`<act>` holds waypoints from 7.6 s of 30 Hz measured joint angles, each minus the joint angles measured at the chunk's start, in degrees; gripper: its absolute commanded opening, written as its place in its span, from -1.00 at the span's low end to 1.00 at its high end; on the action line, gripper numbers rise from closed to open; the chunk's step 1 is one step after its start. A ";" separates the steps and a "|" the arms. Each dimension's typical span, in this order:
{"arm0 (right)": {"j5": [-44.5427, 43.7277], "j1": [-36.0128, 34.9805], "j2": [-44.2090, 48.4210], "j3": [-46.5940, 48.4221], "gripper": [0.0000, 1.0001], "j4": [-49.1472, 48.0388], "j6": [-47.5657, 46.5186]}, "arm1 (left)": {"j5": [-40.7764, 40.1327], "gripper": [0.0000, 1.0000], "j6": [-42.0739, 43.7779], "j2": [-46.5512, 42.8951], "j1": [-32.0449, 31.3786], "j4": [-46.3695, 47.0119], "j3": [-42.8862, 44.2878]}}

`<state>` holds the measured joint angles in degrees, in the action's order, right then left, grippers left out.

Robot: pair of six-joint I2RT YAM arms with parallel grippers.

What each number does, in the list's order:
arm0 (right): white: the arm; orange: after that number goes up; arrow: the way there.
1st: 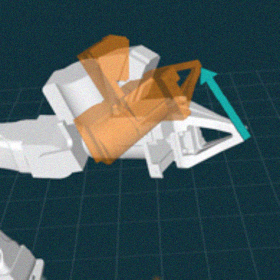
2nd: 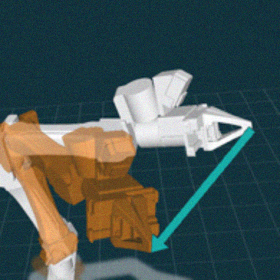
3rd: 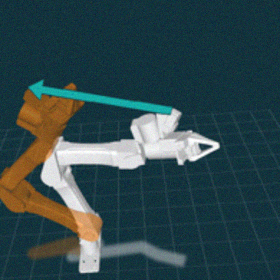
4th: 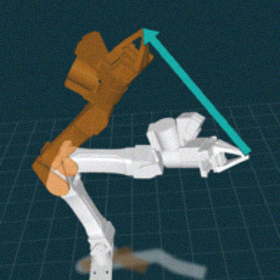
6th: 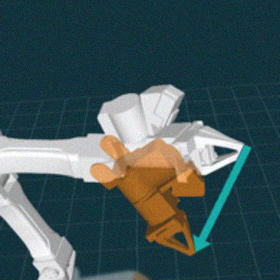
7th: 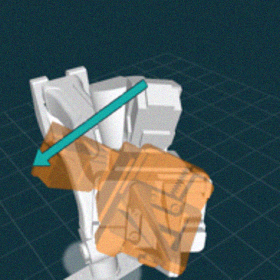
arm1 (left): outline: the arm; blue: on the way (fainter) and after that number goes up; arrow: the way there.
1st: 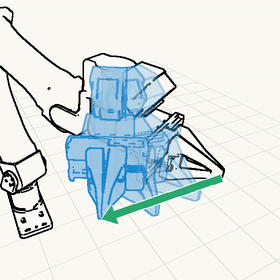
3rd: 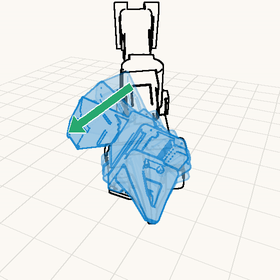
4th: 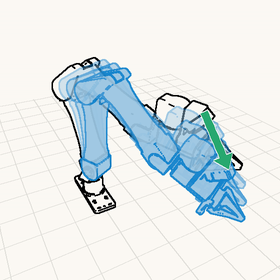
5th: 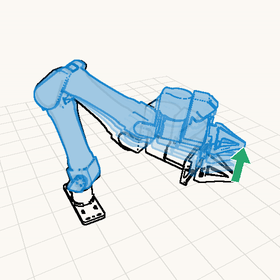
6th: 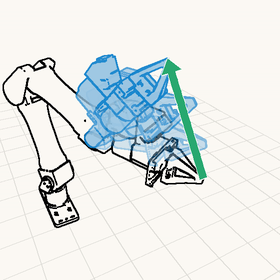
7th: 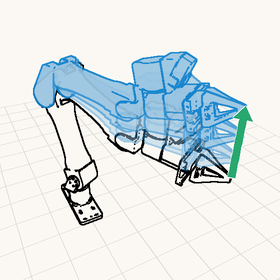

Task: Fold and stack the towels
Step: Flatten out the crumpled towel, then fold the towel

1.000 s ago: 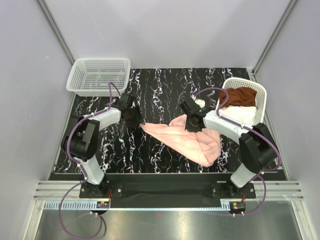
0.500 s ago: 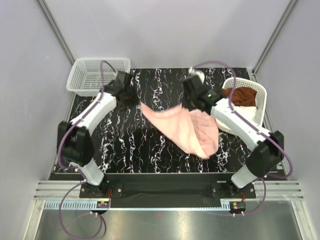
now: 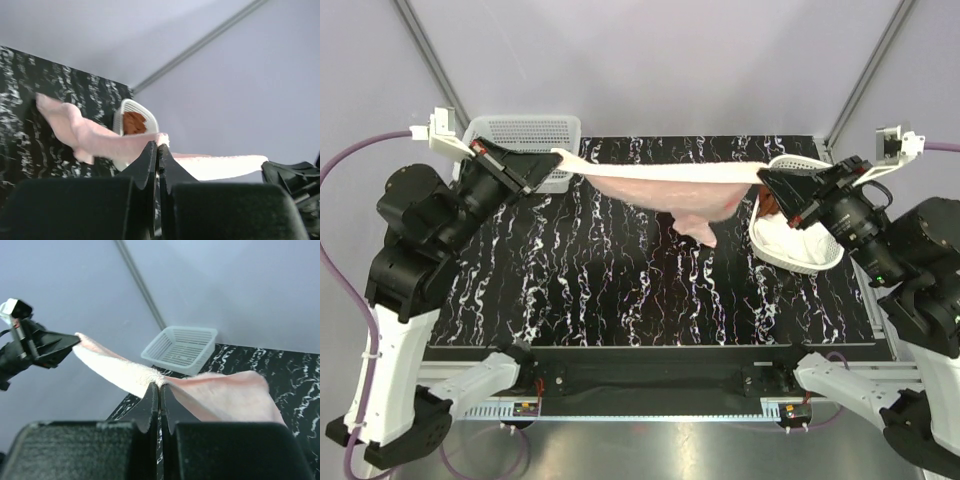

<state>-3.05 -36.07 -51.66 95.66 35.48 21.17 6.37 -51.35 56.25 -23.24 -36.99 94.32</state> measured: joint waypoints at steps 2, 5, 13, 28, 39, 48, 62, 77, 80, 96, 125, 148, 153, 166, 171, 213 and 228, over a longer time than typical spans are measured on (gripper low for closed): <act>2.89 0.04 1.31 -1.27 -1.00 -1.55 0.17 | -0.02 -1.00 -1.46 -0.44 -1.88 0.20 -0.37; 6.78 0.17 1.60 -3.82 -1.00 -2.73 1.22 | -1.84 -1.00 -2.84 0.26 -5.57 -1.07 -0.31; 18.71 0.24 0.24 -3.56 -1.00 -2.21 2.95 | -8.85 -1.00 -6.14 -1.40 -9.18 -8.74 0.26; 39.43 0.24 5.11 -2.05 -1.00 -14.27 12.83 | -7.17 -1.00 -12.79 -10.56 -9.46 -9.16 6.56; 14.43 0.15 -6.64 11.17 -1.00 -8.94 2.05 | -17.53 -1.00 -1.38 7.37 -9.94 -12.85 31.98; 2.03 0.24 -30.99 35.06 -1.00 1.16 -9.92 | -29.77 -1.00 10.64 20.37 -9.64 -12.87 35.12; 12.83 -0.26 -12.48 20.92 -1.00 0.59 -8.90 | -19.67 -1.00 10.80 4.81 -10.16 -4.09 26.56; 19.80 -0.02 -3.76 14.64 -1.00 -6.60 0.28 | -9.75 -1.00 4.17 4.00 -10.03 -3.87 26.71; 18.88 -0.02 -4.52 16.13 -1.00 -6.75 0.61 | -9.18 -1.00 3.87 5.35 -10.05 -4.13 30.77; -0.17 6.14 -29.00 21.49 -1.00 -10.51 -14.93 | -21.53 -1.00 12.13 27.02 0.61 -2.40 28.89; 29.05 29.20 -72.72 19.69 -1.00 -25.62 -5.03 | 10.40 -1.00 15.13 61.09 16.52 33.97 11.61; 27.91 29.51 -52.33 -14.01 -1.00 -11.80 -6.84 | 14.38 -1.00 11.85 40.72 10.64 30.21 -23.32; 27.30 29.51 -50.82 -18.18 -0.98 -11.52 -8.07 | 14.67 -1.00 10.05 39.98 8.24 31.01 -30.99; 26.43 29.51 -49.55 -25.38 -1.00 -10.10 -7.32 | 9.86 -1.00 9.46 39.98 2.89 26.99 -35.08; 27.76 29.51 -49.55 -19.43 -1.00 -7.61 -5.29 | 5.57 -1.00 10.19 40.00 5.35 16.96 -29.38; 21.46 29.55 -38.91 -34.49 -0.56 -2.08 -4.46 | 2.47 -1.00 10.10 33.81 -6.43 17.46 -41.42; 21.64 29.55 -34.40 -41.55 -0.21 -3.89 -1.33 | -3.06 0.19 9.94 28.17 -6.49 12.48 -43.89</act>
<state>18.59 -6.52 -86.06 54.11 31.59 19.84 3.31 -41.41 84.42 -29.74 -24.51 50.43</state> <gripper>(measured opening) 0.376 0.589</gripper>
